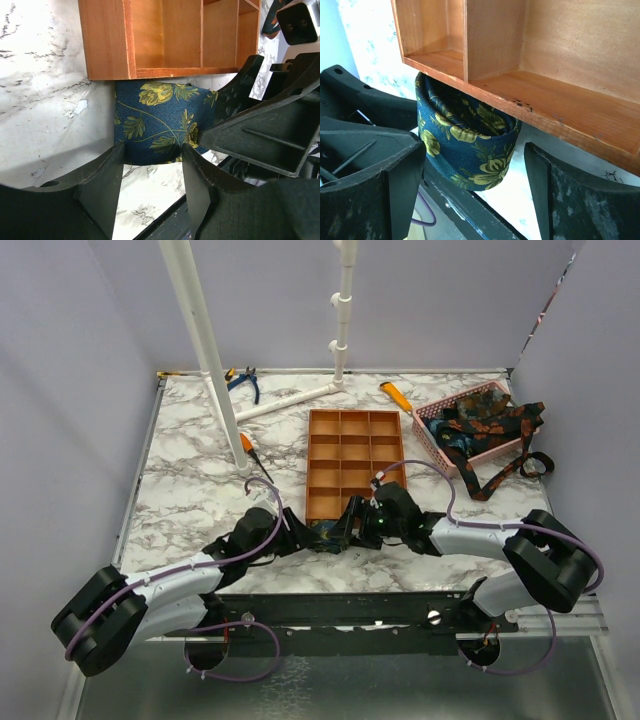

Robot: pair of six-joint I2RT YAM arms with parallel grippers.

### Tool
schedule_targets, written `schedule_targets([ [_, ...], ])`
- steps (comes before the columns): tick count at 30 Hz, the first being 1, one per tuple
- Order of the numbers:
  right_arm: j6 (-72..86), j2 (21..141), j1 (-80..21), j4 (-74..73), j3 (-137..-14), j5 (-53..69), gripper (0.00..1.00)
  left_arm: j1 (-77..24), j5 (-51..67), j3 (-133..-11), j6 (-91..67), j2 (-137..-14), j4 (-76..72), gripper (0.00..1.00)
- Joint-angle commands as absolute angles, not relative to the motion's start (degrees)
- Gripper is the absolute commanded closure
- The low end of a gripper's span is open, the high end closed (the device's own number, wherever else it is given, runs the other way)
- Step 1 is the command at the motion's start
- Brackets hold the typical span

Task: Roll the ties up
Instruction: Pick up the tie at the center of the board.

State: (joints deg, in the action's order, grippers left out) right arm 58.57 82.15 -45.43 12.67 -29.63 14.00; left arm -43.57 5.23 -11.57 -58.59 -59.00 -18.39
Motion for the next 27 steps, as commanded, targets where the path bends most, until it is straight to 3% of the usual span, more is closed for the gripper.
schedule_targets([
  [1, 60.77, 82.01, -45.74, 14.88, -27.93, 13.83, 0.15, -43.35, 5.84, -9.43, -57.65, -58.67, -20.32, 0.50],
  [8, 63.65, 82.73, -47.35, 13.71, -27.72, 10.10, 0.14, -43.36, 5.55, -8.15, -57.94, -56.94, -20.34, 0.51],
  [16, 67.28, 82.72, -50.41, 15.86, -26.50, 5.05, 0.15, -43.17, 0.62, -9.58, -55.81, -49.27, -11.41, 0.41],
  [27, 67.86, 82.94, -52.09, 12.11, -27.54, -2.39, 0.14, -42.79, 0.44, -10.93, -55.82, -55.72, -13.43, 0.44],
])
